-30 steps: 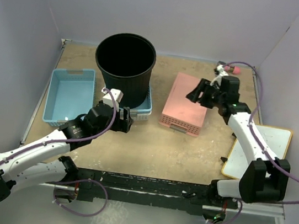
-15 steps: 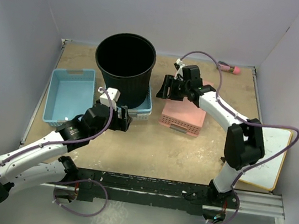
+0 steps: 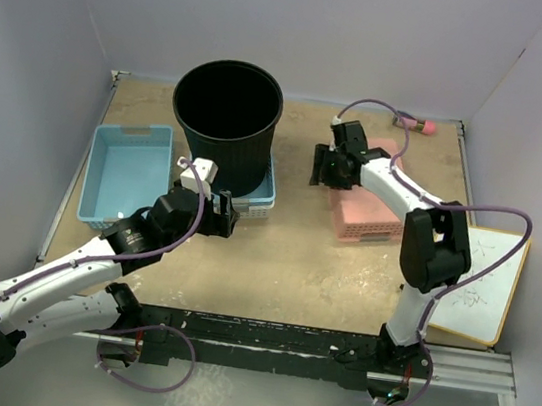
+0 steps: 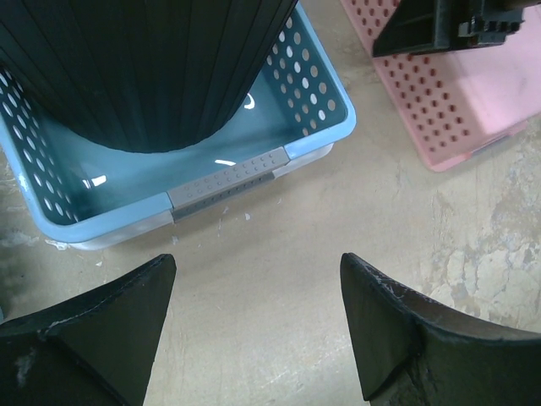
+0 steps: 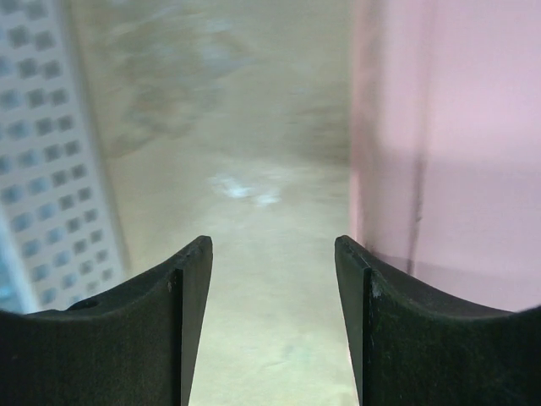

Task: Turn the large container upside down

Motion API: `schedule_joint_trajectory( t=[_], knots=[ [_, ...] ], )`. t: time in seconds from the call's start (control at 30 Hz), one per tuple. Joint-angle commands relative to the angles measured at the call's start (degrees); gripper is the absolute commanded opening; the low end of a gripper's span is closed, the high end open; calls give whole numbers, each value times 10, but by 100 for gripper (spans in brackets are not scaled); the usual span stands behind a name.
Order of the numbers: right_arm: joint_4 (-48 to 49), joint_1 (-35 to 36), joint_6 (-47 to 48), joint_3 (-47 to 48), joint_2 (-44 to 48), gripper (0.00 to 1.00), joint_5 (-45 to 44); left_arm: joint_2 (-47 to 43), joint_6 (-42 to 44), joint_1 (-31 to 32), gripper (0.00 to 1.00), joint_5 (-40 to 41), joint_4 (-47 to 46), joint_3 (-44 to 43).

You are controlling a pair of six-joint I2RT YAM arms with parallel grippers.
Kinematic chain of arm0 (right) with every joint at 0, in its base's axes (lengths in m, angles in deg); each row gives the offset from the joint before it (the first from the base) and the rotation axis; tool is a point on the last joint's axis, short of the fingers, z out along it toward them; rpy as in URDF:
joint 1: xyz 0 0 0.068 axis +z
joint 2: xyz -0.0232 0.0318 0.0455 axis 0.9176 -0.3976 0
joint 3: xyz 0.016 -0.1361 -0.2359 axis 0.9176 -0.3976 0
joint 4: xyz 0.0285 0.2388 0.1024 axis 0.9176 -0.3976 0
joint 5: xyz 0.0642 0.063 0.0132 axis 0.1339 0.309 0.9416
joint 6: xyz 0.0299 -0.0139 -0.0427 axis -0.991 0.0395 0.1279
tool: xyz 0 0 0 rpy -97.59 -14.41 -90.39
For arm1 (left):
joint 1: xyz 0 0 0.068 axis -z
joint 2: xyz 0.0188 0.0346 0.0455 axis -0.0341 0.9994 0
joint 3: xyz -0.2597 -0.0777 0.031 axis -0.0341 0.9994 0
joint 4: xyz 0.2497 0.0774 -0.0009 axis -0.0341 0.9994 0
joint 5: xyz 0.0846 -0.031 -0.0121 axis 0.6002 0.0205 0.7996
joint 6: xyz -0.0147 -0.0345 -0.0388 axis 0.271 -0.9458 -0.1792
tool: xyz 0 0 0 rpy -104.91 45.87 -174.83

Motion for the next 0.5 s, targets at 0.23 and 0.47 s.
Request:
schedule_joint_trajectory(
  t=[0.23,0.47],
  knots=[
    [-3,-34,47,-17,76,63,-43,3,-10,4,77,8,-20,-18],
    [-26,-31,49,-80,114,63,-45,4,-7,4,77,12,-20,-19]
  ],
)
